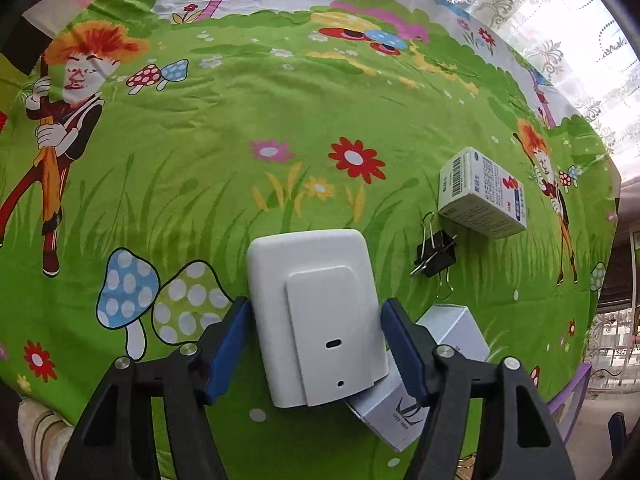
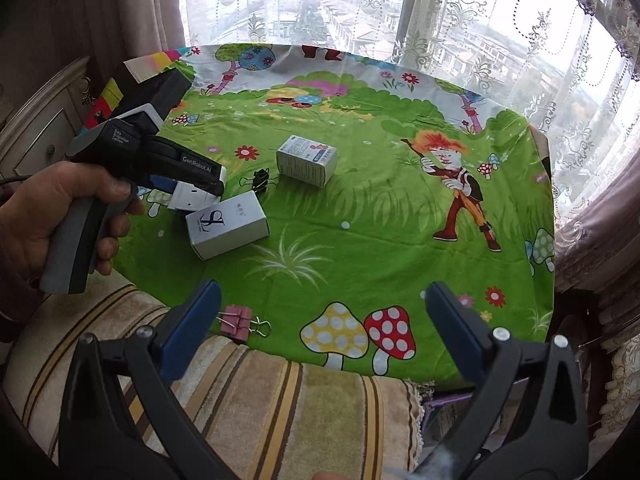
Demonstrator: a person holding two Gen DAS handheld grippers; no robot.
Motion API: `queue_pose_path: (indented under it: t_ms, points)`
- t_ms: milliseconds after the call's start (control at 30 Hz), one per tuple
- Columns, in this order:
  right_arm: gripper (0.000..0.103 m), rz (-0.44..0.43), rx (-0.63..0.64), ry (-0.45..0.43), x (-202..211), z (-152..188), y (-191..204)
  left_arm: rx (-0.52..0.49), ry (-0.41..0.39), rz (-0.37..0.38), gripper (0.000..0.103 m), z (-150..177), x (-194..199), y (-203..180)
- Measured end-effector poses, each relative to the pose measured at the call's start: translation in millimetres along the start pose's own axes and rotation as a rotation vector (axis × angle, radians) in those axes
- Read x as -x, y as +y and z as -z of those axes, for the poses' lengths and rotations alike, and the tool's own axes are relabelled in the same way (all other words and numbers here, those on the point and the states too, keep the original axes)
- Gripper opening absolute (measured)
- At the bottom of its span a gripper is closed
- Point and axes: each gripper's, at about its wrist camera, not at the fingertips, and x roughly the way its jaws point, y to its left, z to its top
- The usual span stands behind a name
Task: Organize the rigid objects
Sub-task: 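Grasp the white plastic device with the left tool, then grasp the white S-logo box with the right tool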
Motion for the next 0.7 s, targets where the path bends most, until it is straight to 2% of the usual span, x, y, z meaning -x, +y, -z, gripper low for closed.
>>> queue_pose_path:
  t_ms: [133, 233, 400, 500, 600, 700]
  points:
    - [0.103, -0.028, 0.015, 0.029, -12, -6, 15, -0.051, 0.025, -0.055, 0.067, 16, 1, 8]
    - [0.103, -0.054, 0.009, 0.068, -25, -9, 25, -0.103, -0.007, -0.087, 0.064, 26, 2, 8]
    - [0.103, -0.083, -0.08, 0.119, -41, -18, 32, -0.034, -0.02, -0.001, 0.064, 31, 18, 24]
    - [0.103, -0.091, -0.153, 0.149, -51, -25, 35, 0.002, -0.077, 0.047, 0.063, 38, 44, 37]
    - [0.103, -0.104, -0.229, 0.19, -64, -32, 39, 0.059, -0.128, 0.104, 0.031, 48, 72, 54]
    - [0.103, -0.105, -0.3, 0.218, -77, -37, 46, 0.092, -0.167, 0.138, 0.031, 63, 88, 69]
